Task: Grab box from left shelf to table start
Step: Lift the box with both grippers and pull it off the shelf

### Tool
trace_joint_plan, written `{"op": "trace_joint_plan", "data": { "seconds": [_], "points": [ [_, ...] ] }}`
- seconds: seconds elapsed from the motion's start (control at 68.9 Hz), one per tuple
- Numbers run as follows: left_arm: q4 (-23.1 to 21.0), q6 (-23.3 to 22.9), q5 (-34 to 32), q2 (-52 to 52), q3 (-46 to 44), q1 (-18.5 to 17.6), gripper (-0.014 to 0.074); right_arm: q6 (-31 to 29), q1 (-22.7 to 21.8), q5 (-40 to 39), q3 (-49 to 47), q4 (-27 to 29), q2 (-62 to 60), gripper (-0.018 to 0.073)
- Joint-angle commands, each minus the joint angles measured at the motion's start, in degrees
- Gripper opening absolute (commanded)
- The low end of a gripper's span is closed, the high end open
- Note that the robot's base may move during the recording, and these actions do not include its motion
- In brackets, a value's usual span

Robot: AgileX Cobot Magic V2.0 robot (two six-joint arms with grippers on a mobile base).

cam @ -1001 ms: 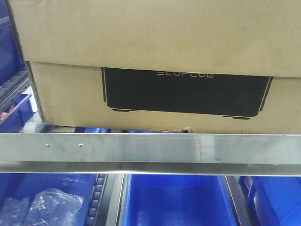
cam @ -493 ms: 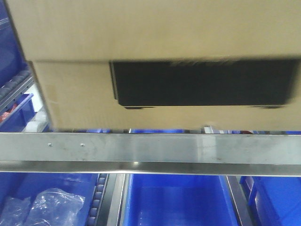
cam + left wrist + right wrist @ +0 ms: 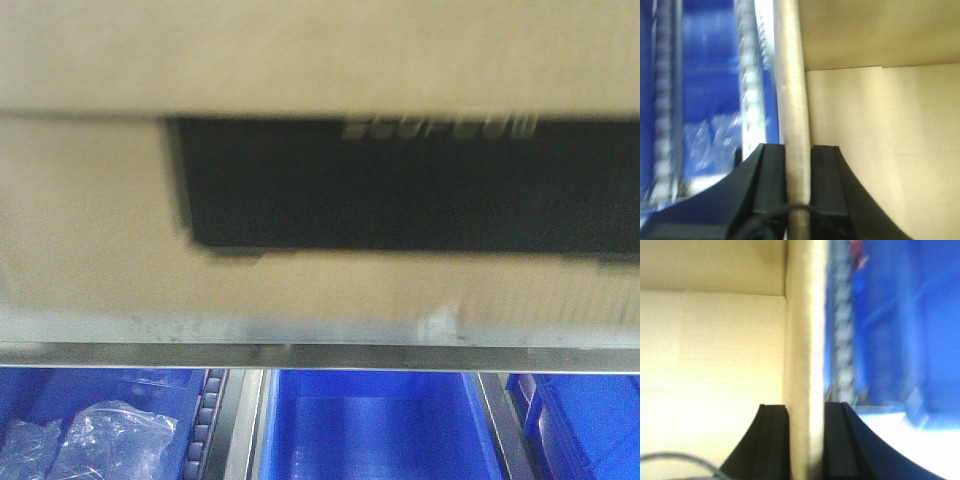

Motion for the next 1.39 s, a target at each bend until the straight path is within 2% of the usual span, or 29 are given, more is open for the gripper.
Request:
{"op": "trace_joint_plan", "data": {
  "seconds": [0.0, 0.131, 0.319, 0.522, 0.929, 1.204, 1.379],
  "points": [
    [-3.43, -0.8, -8.75, -5.12, 2.06, -1.79, -0.0097, -0.39, 2.53, -9.52, 2.71, 4.04, -5.85, 0.0057],
    [-3.43, -0.9, -10.74, -9.33, 8.57, -1.79, -0.0097, -0.27, 4.18, -10.98, 8.98, 4.9, -11.06, 0.0057],
    [-3.69, -0.9, -14.79, -15.65, 17.12, -1.79, -0.0097, -0.27, 4.22, -11.19, 16.68, 6.95, -18.75, 0.0057],
    [-3.55, -0.9, -16.87, -21.59, 22.41, -1.79, -0.0097, -0.27, 4.22, -11.26, 21.44, 7.21, -25.73, 0.0057],
    [-3.18, -0.4, -25.04, -32.75, 22.88, -1.79, -0.0097, -0.32, 4.22, -17.05, 21.38, 8.11, -35.92, 0.0057],
    [-2.95, -0.31, -25.13, -35.78, 22.88, -1.79, -0.0097, -0.32, 4.22, -18.88, 21.24, 10.62, -39.22, 0.0057],
    [-5.02, -0.31, -24.92, -35.78, 22.88, -1.79, -0.0101, -0.32, 4.22, -18.88, 21.24, 10.62, -39.22, 0.0057]
  ]
}}
